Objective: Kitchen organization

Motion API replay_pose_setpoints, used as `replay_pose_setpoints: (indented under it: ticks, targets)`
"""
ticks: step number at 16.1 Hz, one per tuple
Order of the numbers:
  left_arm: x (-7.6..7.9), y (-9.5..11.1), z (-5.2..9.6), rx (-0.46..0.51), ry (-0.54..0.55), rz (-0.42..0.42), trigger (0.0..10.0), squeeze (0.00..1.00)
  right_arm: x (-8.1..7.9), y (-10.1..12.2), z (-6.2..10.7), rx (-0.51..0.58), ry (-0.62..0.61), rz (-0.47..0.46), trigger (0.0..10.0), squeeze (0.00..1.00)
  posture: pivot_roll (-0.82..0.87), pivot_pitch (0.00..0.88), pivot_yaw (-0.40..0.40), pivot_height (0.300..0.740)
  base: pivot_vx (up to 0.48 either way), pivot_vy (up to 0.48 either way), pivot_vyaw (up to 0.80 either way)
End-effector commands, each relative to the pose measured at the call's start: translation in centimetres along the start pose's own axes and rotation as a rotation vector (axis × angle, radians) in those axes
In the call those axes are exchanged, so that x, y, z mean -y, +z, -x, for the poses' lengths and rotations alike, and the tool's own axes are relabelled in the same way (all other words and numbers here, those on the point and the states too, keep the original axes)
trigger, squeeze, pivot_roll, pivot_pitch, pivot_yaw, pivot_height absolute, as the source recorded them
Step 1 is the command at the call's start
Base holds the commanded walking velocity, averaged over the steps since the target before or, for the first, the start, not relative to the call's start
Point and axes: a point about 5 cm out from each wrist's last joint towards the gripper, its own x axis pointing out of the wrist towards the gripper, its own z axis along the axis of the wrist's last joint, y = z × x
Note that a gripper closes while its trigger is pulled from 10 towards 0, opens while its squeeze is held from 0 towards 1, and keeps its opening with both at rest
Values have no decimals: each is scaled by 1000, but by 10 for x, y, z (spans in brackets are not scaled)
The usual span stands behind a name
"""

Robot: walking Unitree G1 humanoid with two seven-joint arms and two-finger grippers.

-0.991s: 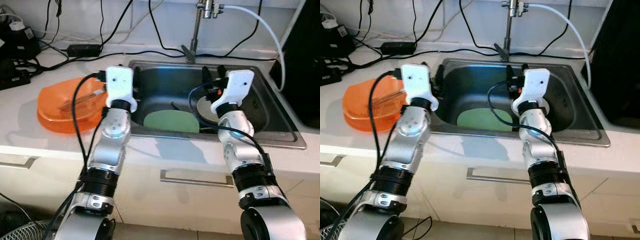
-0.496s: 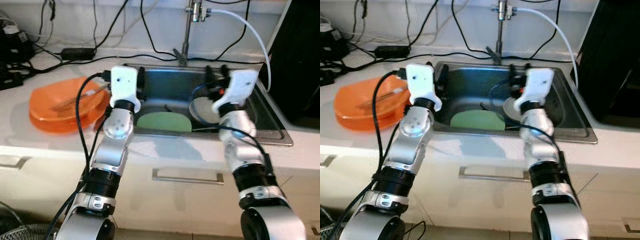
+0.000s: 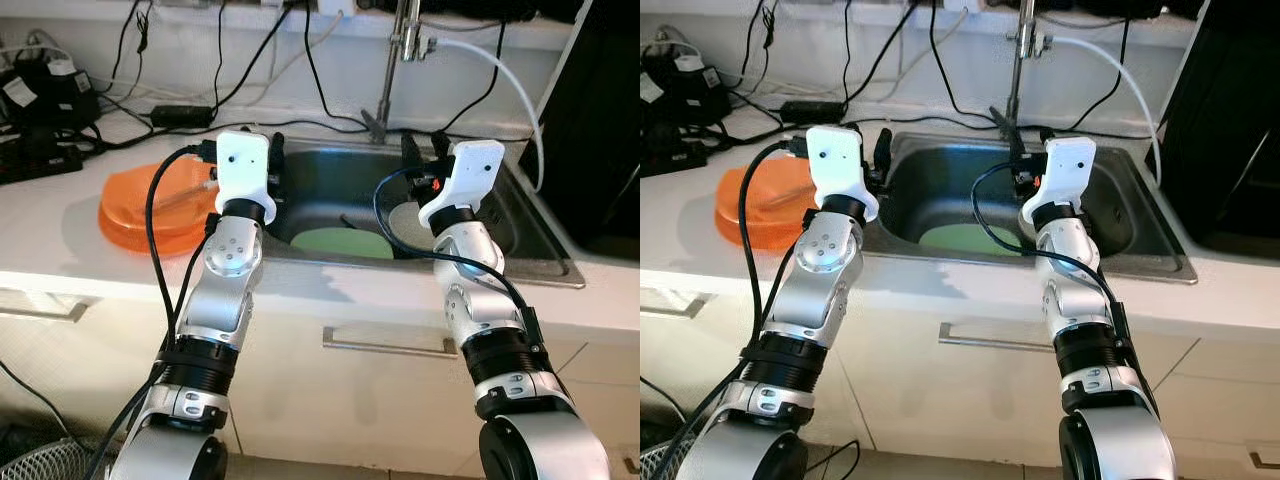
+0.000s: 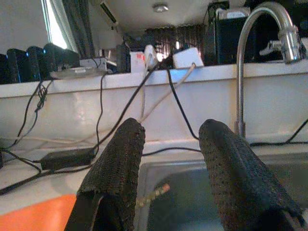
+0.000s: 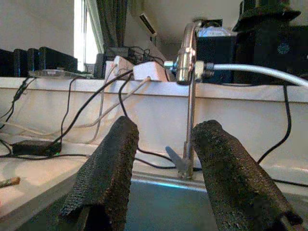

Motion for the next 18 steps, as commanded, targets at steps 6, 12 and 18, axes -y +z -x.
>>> replay_pose_setpoints:
  ticks: [6,12,18]
  targets:
    - [-1,4,-1,10,10,3,10000,0,-1,3,-2,9,6,-4,10000,0,77,0,-15,740,278,0,0]
    - [-1,5,-2,14,10,5,10000,0,-1,4,-3,13,4,-6,10000,0,77,0,-13,740,281,0,0]
    - [-1,6,-2,16,6,6,10000,0,-1,4,-3,14,3,-6,10000,0,77,0,-13,740,282,0,0]
